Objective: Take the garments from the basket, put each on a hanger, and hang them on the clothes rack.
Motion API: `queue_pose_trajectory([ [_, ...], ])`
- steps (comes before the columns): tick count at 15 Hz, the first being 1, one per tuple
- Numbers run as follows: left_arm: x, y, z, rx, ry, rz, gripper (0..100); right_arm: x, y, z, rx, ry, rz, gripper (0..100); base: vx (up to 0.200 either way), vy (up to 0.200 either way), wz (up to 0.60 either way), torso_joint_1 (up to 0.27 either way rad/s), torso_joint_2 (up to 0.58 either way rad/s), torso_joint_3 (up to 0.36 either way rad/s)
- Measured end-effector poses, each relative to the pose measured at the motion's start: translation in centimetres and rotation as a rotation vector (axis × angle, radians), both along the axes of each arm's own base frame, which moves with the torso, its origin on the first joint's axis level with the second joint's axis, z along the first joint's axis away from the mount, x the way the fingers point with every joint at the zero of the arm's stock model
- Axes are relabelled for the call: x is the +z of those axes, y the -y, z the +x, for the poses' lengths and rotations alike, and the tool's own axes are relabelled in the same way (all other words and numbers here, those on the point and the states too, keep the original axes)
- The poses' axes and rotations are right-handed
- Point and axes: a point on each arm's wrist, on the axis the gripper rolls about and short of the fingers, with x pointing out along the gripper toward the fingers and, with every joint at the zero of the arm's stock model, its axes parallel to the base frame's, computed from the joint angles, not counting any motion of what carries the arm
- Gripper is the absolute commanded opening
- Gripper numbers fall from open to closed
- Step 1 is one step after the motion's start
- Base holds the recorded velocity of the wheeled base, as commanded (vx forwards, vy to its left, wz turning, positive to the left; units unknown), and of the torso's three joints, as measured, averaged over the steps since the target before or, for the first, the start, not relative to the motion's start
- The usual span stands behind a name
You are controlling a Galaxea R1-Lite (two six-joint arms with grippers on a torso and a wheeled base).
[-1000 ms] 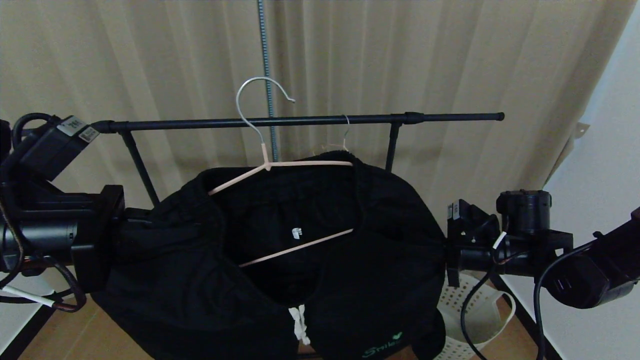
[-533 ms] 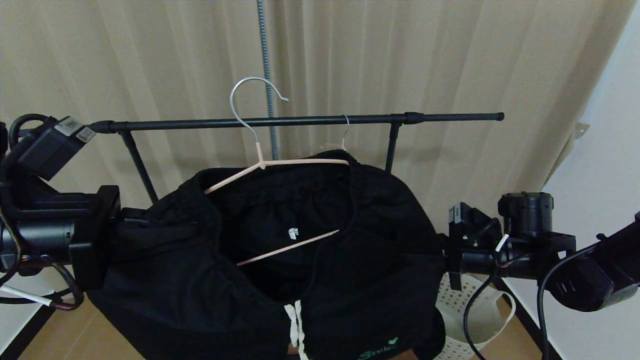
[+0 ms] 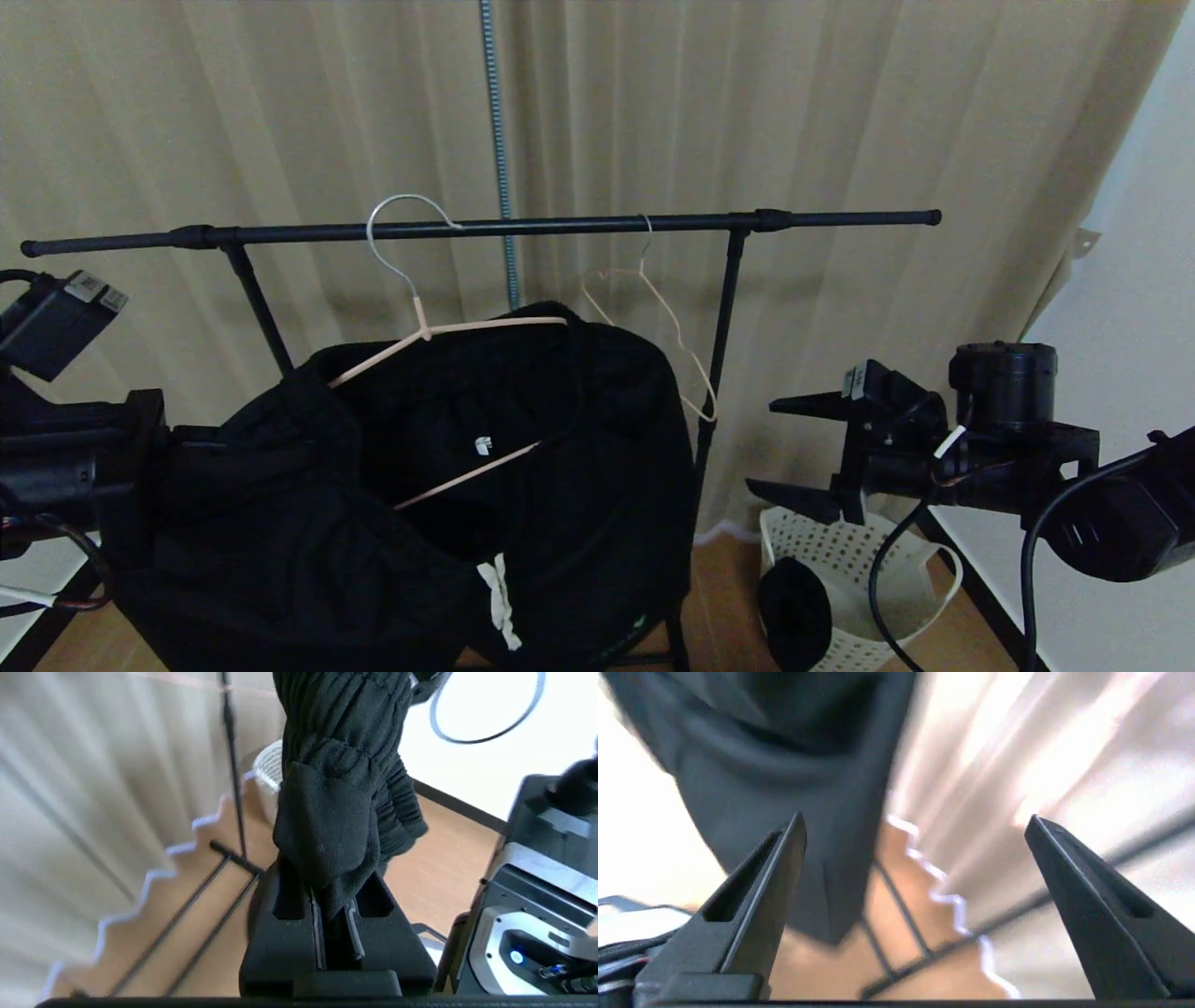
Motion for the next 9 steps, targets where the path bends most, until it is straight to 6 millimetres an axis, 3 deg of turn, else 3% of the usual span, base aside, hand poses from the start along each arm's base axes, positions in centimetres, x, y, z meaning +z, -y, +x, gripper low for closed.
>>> queue_pose_trajectory([
  [5, -0.4, -0.3, -0.9, 0.027, -0.011, 0.001, 0, 1.9, -2.3, -1.2, -0.088, -0.007, 0.017, 100, 0.000, 0.000, 0.00, 0.000, 0.00, 0.000],
  [9, 0.0, -0.4, -0.3, 0.087, -0.064, -0.022, 0, 3.5, -3.9, -2.2, -0.136, 0.012, 0.040, 100, 0.000, 0.000, 0.00, 0.000, 0.00, 0.000],
])
